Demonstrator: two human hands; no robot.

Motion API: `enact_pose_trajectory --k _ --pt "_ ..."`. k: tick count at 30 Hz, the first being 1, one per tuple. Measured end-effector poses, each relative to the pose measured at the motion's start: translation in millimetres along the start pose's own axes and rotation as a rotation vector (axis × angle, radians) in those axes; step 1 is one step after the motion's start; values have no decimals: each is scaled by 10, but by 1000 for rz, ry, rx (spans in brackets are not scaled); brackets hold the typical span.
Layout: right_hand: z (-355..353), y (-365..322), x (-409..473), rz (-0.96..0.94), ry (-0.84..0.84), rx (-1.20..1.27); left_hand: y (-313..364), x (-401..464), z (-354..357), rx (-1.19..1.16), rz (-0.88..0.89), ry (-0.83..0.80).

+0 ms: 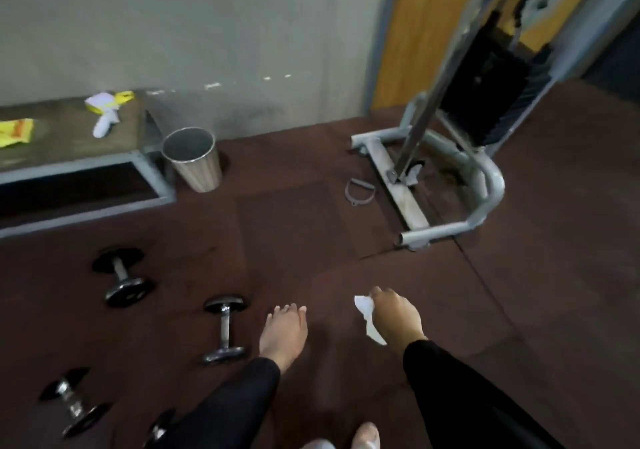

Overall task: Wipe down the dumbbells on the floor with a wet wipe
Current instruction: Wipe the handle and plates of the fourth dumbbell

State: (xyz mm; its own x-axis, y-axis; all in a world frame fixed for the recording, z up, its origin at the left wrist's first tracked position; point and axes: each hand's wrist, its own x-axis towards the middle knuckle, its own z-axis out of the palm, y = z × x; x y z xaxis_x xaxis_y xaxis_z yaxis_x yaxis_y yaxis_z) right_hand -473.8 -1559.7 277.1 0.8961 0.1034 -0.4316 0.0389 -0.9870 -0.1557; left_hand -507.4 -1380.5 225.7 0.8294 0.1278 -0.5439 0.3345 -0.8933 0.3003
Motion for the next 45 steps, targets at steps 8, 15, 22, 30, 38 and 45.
enact_pose_trajectory --k 8,15,22,30,38,45 --pt "-102 -750 1035 -381 -160 -188 -429 267 -272 -603 -420 48" --pt "90 -1682 1856 -659 -285 -270 -989 734 -596 -796 -782 162" --pt "375 -2377 2189 -753 -405 -171 -1309 881 -563 -962 -991 253" --pt "978 -2744 2592 -954 -549 -99 -1535 1115 36 -1215 -1232 485" --pt "2410 -2713 2950 -924 -734 -35 -1890 1723 1190 -1319 -1265 546" --pt "4040 -2606 3276 -1098 -775 -203 -2728 2352 2284 -1294 -1333 696"
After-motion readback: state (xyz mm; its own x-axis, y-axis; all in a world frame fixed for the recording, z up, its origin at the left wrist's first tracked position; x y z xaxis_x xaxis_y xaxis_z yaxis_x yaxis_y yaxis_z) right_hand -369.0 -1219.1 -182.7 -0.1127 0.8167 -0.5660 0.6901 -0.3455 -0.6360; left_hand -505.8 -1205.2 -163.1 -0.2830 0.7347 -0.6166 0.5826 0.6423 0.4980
